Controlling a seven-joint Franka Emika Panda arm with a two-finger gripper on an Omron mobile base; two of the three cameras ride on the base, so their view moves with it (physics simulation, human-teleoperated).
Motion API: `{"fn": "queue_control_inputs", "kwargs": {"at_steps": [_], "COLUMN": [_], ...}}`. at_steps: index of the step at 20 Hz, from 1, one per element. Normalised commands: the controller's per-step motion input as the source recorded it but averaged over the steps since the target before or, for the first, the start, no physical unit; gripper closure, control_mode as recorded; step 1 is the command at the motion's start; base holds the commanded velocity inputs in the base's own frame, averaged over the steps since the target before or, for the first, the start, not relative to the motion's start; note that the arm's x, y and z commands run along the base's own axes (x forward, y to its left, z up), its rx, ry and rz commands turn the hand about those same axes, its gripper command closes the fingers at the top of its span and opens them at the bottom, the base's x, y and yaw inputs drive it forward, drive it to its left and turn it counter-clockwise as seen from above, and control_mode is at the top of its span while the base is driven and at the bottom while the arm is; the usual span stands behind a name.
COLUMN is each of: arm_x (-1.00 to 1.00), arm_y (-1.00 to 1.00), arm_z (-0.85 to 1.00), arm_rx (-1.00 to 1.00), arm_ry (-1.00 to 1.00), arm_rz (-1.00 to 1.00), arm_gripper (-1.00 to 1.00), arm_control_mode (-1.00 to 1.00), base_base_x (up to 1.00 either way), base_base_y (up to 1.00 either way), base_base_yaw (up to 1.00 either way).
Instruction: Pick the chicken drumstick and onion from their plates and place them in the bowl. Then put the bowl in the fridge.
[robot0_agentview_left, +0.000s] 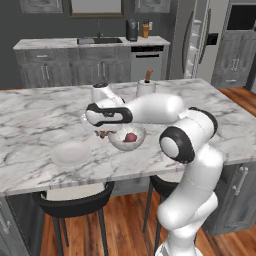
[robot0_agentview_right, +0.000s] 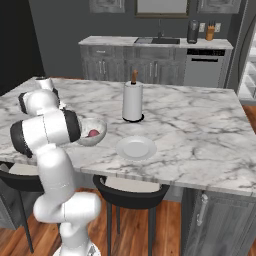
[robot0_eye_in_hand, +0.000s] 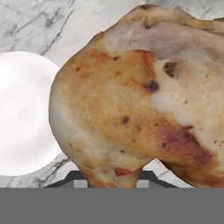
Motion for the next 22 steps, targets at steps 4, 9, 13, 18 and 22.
{"fn": "queue_control_inputs", "kwargs": {"at_steps": [4, 9, 13, 18, 22], "arm_x": [0.05, 0.12, 0.23, 0.47, 0.31], "arm_y": [-0.63, -0.56, -0.41, -0.06, 0.00], "arm_z": [0.35, 0.24, 0.05, -0.01, -0.12], "arm_rx": [0.11, 0.04, 0.07, 0.02, -0.01], "arm_ry": [-0.02, 0.14, 0.12, 0.06, 0.01], "arm_rz": [0.00, 0.00, 0.07, 0.18, 0.21], "arm_gripper": [1.00, 1.00, 1.00, 1.00, 1.00], "arm_control_mode": [-1.00, -1.00, -1.00, -1.00, -1.00], "base_base_x": [0.00, 0.00, 0.00, 0.00, 0.00], "base_base_y": [0.00, 0.00, 0.00, 0.00, 0.00], "base_base_yaw": [0.00, 0.00, 0.00, 0.00, 0.00]}}
